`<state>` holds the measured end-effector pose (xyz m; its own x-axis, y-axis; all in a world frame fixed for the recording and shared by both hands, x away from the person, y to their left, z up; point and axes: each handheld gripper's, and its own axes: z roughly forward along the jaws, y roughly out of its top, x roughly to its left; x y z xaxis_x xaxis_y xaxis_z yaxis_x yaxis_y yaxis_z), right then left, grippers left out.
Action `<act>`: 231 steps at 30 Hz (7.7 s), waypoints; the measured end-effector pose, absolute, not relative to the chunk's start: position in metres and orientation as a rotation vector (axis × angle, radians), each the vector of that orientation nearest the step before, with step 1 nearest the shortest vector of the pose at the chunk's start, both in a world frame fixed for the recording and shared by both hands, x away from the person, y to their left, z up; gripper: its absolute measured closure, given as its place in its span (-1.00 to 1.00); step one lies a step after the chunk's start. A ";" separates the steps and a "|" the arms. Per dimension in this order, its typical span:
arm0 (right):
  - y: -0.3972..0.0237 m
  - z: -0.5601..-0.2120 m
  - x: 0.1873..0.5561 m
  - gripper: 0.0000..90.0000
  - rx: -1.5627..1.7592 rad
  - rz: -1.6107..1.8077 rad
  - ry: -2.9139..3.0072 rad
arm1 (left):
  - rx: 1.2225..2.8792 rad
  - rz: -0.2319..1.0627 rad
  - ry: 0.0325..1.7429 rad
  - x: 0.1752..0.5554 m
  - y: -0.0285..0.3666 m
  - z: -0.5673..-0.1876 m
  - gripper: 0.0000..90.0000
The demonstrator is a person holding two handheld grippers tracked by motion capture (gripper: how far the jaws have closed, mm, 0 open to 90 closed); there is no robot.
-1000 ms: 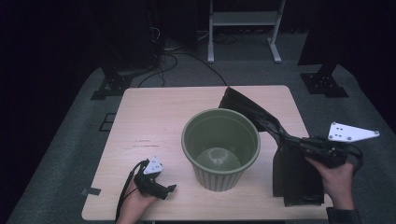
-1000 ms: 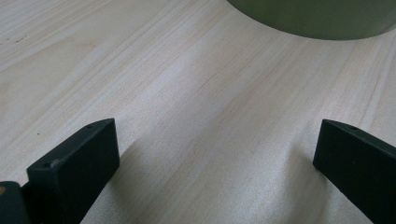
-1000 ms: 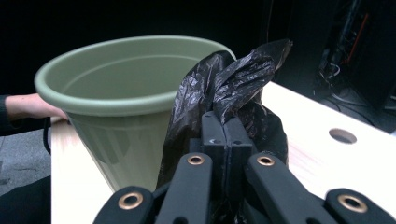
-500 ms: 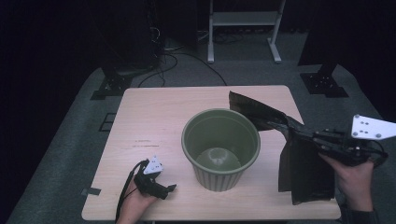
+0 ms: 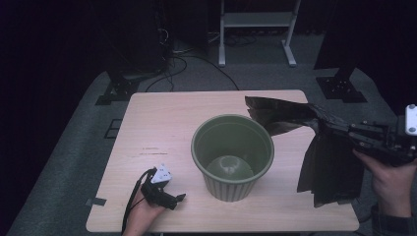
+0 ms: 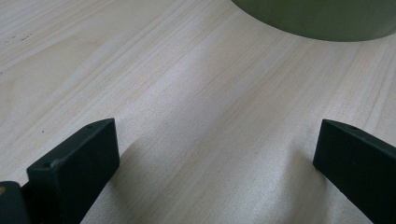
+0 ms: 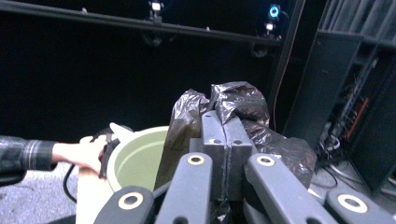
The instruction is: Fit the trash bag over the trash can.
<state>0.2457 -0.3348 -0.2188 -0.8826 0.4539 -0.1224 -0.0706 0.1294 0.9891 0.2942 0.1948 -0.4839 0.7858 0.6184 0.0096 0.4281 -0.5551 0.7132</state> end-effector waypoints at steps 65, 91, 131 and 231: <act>-0.189 -0.272 0.345 0.98 0.322 1.805 2.420 | 2.242 0.341 0.777 0.295 0.195 -0.484 -1.00; -0.134 -0.277 0.391 0.94 0.425 1.642 2.513 | 2.244 0.340 0.775 0.295 0.195 -0.484 -1.00; -0.170 -0.267 0.372 -0.71 0.493 1.481 2.453 | 2.244 0.340 0.774 0.296 0.195 -0.484 -1.00; -0.192 -0.293 0.338 1.00 0.552 1.785 2.356 | 1.881 0.264 0.360 0.279 0.154 -0.309 -0.54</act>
<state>0.3382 -0.1915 -0.2934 -0.9239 0.3660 0.1115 0.2065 0.2316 0.9506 0.2793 0.1540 -0.3087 0.9277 0.3733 0.0059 0.1176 -0.3072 0.9443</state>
